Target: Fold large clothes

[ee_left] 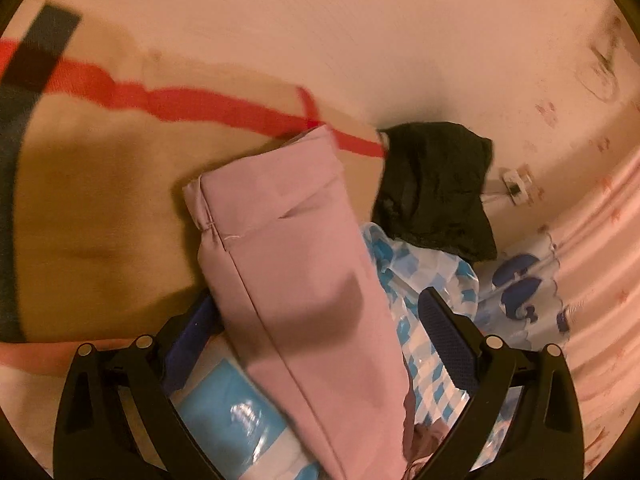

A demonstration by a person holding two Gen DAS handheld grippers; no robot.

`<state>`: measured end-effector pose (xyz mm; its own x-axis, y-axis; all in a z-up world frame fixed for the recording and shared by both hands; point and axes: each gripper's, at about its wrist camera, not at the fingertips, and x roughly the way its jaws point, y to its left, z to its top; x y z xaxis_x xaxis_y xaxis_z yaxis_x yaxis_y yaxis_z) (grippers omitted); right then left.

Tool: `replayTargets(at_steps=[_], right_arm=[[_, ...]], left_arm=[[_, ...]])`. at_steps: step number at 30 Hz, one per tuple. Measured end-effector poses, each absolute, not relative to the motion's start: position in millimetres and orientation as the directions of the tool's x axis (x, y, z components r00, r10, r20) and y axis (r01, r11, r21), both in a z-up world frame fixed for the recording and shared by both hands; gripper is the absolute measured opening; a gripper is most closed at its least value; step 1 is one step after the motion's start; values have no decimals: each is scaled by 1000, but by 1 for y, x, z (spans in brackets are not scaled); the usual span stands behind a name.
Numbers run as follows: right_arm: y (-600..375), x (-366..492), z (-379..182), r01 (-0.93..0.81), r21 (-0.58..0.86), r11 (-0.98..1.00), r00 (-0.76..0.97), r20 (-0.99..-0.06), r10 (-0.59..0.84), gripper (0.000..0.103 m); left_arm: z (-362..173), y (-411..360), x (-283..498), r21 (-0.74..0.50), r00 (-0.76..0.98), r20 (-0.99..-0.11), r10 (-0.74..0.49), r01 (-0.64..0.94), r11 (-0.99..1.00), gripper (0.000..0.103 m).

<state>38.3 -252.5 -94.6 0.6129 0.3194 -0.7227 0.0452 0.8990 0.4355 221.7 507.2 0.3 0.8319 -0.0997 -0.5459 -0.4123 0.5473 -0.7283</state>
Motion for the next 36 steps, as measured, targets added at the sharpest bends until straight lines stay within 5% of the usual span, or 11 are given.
replayTargets(at_steps=[5, 7, 10, 16, 26, 36], right_arm=[[-252, 39, -95, 45, 433, 900, 612, -724, 317, 96], [-253, 39, -96, 45, 433, 900, 612, -724, 318, 96], [-252, 39, -95, 46, 434, 900, 612, -724, 318, 96], [-254, 40, -93, 53, 450, 891, 617, -717, 325, 96], [-281, 35, -51, 67, 490, 869, 762, -587, 273, 96], [-348, 25, -49, 160, 694, 702, 836, -474, 278, 96]], left_arm=[[-3, 499, 239, -721, 820, -561, -116, -415, 555, 93], [1, 493, 245, -690, 813, -573, -103, -411, 596, 36], [8, 489, 241, -706, 834, -540, -114, -375, 600, 20], [64, 441, 224, -664, 902, -422, -91, -239, 708, 17], [189, 237, 219, -606, 894, -220, -390, 188, 773, 17], [156, 0, 215, -570, 706, -296, -644, 410, 712, 16]])
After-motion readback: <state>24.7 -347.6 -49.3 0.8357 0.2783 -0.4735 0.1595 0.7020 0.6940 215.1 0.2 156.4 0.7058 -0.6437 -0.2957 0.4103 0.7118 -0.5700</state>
